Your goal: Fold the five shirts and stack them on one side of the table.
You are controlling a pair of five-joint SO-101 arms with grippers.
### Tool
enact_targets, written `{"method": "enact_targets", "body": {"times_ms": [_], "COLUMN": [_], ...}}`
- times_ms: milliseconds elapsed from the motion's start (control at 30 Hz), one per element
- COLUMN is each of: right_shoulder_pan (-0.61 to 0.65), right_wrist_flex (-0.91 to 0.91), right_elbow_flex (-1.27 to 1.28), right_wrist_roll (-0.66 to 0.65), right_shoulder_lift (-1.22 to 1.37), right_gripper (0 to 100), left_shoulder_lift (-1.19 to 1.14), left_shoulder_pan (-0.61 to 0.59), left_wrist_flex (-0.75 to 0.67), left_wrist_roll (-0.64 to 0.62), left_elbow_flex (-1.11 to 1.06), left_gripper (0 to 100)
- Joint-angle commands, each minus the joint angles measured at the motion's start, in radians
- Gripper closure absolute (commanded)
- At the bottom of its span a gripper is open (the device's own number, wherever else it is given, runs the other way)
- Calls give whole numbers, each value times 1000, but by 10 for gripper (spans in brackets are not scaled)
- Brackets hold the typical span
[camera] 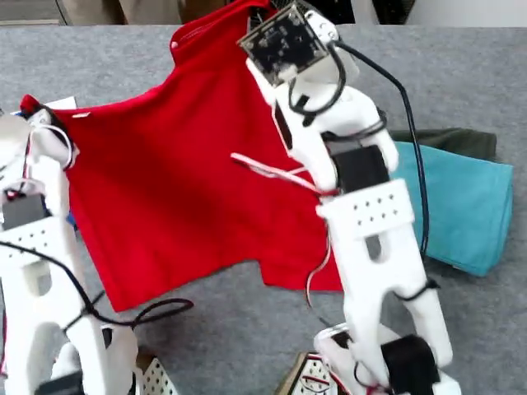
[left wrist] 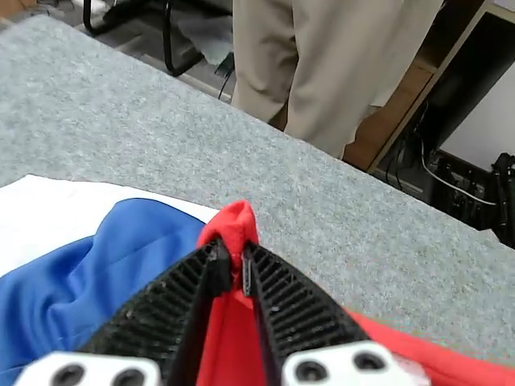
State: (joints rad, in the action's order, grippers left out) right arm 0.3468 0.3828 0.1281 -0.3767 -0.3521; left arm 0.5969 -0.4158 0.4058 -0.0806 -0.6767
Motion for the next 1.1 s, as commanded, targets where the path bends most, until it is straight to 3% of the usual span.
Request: {"method": "enact_targets", "body": {"times_ms": [0,233,567,900,1067], "right_shoulder_pan": [-71,-131,-131,-128,-131], "right_wrist_flex": [-58,-44,193,479,563], "right_elbow_flex": [-73,-280,-440,-398,-288], "right_wrist_roll": [69,158,153,15,-166], "right_shoulder_lift": [87,318,424,321,213], "right_gripper": [995,995,995,995,995], "left_shoulder_lift": [-71,-252,-367,-302,-219], "left_shoulder_pan": [28,95,89,98,135], "left_wrist_flex": [-25,-25,-5,371,542], "left_wrist_roll": [-18,-18,-15,-9,104], "left_elbow_flex": [123,279,341,387,373], "left_gripper": [979,979,980,980,981]}}
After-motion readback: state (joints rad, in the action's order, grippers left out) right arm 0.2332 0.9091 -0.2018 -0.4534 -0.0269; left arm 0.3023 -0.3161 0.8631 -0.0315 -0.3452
